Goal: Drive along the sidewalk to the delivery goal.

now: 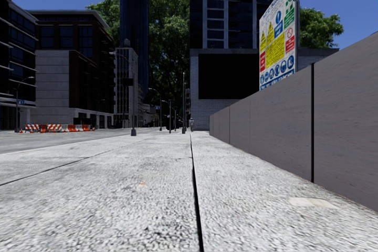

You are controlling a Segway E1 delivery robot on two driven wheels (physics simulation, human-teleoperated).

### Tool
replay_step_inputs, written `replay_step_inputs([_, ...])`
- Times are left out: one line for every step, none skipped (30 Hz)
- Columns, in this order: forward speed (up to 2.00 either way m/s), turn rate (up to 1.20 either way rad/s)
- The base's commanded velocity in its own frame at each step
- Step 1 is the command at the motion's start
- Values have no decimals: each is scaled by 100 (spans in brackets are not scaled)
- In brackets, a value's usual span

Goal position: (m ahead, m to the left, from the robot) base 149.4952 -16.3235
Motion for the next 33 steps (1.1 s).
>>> replay_step_inputs([200,0])
replay_step_inputs([200,0])
replay_step_inputs([200,0])
replay_step_inputs([200,0])
replay_step_inputs([200,0])
replay_step_inputs([200,0])
replay_step_inputs([200,0])
replay_step_inputs([200,0])
replay_step_inputs([200,0])
replay_step_inputs([200,0])
replay_step_inputs([200,0])
replay_step_inputs([200,0])
replay_step_inputs([200,0])
replay_step_inputs([200,0])
replay_step_inputs([200,0])
replay_step_inputs([200,0])
replay_step_inputs([200,0])
replay_step_inputs([200,0])
replay_step_inputs([200,0])
replay_step_inputs([200,0])
replay_step_inputs([200,0])
replay_step_inputs([200,0])
replay_step_inputs([200,0])
replay_step_inputs([200,0])
replay_step_inputs([200,0])
replay_step_inputs([200,0])
replay_step_inputs([200,0])
replay_step_inputs([200,0])
replay_step_inputs([200,0])
replay_step_inputs([200,0])
replay_step_inputs([200,0])
replay_step_inputs([200,0])
replay_step_inputs([200,0])
